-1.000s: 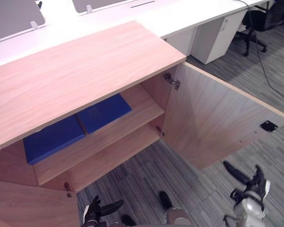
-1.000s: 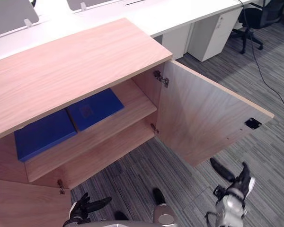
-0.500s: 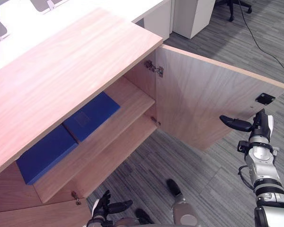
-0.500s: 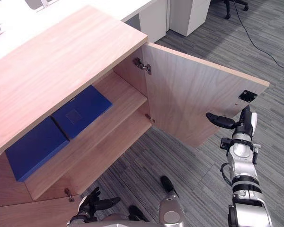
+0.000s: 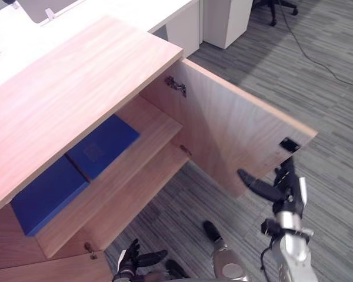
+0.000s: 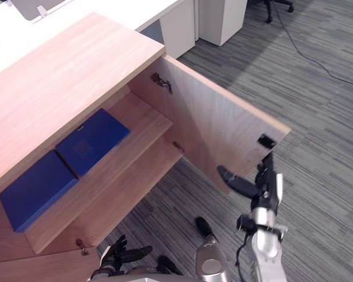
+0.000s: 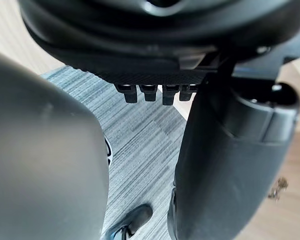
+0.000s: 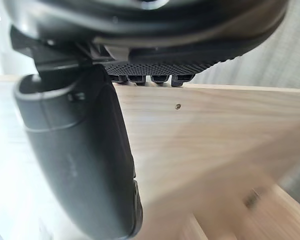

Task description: Walk over to the cabinet, pick up the folder, carry it to the office cabinet, place the folder inside the office cabinet, then close the office cabinet door

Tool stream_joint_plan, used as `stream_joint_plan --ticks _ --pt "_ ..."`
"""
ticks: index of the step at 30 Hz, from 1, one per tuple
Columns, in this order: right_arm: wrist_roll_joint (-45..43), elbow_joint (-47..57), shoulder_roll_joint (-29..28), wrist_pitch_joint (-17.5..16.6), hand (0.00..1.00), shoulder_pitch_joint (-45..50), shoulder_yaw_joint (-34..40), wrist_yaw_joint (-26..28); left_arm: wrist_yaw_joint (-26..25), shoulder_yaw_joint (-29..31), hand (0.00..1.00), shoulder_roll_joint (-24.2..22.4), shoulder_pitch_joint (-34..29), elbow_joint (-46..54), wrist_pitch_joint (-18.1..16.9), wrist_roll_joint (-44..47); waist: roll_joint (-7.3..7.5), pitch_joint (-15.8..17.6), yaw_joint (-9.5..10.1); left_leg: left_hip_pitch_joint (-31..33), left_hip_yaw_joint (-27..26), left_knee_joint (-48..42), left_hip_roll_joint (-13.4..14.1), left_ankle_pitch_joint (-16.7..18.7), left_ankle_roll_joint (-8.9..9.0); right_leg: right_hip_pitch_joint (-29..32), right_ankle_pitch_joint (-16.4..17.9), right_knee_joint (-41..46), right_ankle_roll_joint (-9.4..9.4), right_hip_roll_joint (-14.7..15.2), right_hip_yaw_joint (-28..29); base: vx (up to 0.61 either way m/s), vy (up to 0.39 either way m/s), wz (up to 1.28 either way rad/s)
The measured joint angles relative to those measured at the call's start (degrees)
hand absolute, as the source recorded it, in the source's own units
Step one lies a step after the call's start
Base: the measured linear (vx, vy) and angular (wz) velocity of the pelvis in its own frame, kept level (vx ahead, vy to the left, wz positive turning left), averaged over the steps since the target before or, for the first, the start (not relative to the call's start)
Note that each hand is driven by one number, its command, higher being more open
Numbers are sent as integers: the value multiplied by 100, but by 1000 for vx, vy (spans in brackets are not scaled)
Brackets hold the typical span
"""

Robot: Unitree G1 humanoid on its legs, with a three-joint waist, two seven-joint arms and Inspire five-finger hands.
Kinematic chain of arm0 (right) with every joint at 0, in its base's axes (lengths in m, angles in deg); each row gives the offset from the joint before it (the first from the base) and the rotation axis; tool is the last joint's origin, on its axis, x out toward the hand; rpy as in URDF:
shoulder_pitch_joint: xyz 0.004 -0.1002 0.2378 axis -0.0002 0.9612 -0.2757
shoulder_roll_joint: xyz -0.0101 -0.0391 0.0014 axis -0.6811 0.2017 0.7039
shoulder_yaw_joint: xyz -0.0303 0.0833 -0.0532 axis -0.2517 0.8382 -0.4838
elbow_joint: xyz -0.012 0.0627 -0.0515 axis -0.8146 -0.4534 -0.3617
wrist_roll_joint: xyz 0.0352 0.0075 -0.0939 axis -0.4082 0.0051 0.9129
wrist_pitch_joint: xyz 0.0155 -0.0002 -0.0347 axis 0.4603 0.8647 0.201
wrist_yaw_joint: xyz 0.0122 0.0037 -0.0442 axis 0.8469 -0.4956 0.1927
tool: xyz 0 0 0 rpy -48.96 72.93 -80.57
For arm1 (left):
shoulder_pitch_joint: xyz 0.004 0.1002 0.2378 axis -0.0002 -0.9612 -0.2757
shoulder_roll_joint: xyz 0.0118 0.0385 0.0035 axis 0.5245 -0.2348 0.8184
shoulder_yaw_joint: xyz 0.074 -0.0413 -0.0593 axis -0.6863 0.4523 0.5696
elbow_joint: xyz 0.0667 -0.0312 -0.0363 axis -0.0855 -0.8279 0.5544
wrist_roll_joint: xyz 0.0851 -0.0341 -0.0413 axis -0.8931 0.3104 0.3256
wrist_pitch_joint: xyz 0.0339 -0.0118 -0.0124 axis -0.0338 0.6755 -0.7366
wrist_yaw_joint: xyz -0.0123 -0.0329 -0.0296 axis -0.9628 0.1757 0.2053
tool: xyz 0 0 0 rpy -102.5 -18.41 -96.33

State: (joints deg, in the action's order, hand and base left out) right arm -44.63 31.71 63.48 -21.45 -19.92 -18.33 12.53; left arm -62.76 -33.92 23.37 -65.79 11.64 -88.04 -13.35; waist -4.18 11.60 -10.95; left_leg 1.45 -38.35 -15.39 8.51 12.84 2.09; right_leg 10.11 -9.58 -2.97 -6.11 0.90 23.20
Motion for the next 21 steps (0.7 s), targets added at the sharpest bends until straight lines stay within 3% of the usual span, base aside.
stream_joint_plan --ticks 4,8,11,12,13,14,17,18,20,21 --pt "147 194 26 -2 100 544 -908 0 -42 -118 100 234 200 -124 0 -92 345 59 -10 228 367 -204 43 27 -26 24 31 86 1 24 -310 -94 -43 28" --pt "472 192 219 28 100 735 -1591 0 -123 -156 100 267 393 -242 16 -90 469 44 71 507 984 -300 -35 17 -42 72 109 226 62 103 -791 -112 -43 46" --pt "851 116 274 280 100 433 -2166 215 -232 -216 100 234 561 -194 24 -83 472 41 499 748 1706 -175 -187 -176 -64 59 180 227 110 245 -1501 -98 -51 79" --pt "958 21 270 318 100 205 -2242 282 -232 -234 100 236 580 -157 21 -81 473 40 560 798 1857 -94 -229 -265 -72 53 217 228 115 276 -1637 -59 -100 136" --pt "1132 -289 245 372 100 -444 -2325 391 -232 -246 100 237 596 -54 33 -80 485 33 685 842 2144 178 -356 -500 -79 48 273 227 128 367 -1922 -44 -118 150" --pt "1246 -660 184 385 100 -1201 -2275 429 -234 -248 100 212 604 26 41 -80 488 29 823 835 2377 405 -471 -767 -94 47 274 226 129 458 -2182 -39 -114 147" --pt "1398 -1270 25 403 100 -2505 -1915 405 -240 -228 100 200 589 122 80 -21 427 45 1116 882 2747 695 -524 -1141 -102 -44 277 262 132 516 -2636 -37 -62 108" --pt "1409 -1494 -115 412 100 -3022 -1511 303 -299 -237 100 189 581 173 92 51 428 46 1264 777 2972 1070 -615 -1385 -120 -130 332 279 130 579 -2897 -3 6 90" --pt "1405 -1995 -219 419 100 -3593 -1076 127 -334 -235 100 188 565 226 95 81 429 47 1331 676 3217 1472 -716 -1664 -165 -191 402 334 127 651 -3189 84 72 133" --pt "1210 -2848 -268 110 100 -3994 -274 -466 -332 -205 100 260 396 392 114 267 420 60 1311 383 3772 2050 -871 -2035 -164 -484 532 425 63 756 -3725 137 118 139"
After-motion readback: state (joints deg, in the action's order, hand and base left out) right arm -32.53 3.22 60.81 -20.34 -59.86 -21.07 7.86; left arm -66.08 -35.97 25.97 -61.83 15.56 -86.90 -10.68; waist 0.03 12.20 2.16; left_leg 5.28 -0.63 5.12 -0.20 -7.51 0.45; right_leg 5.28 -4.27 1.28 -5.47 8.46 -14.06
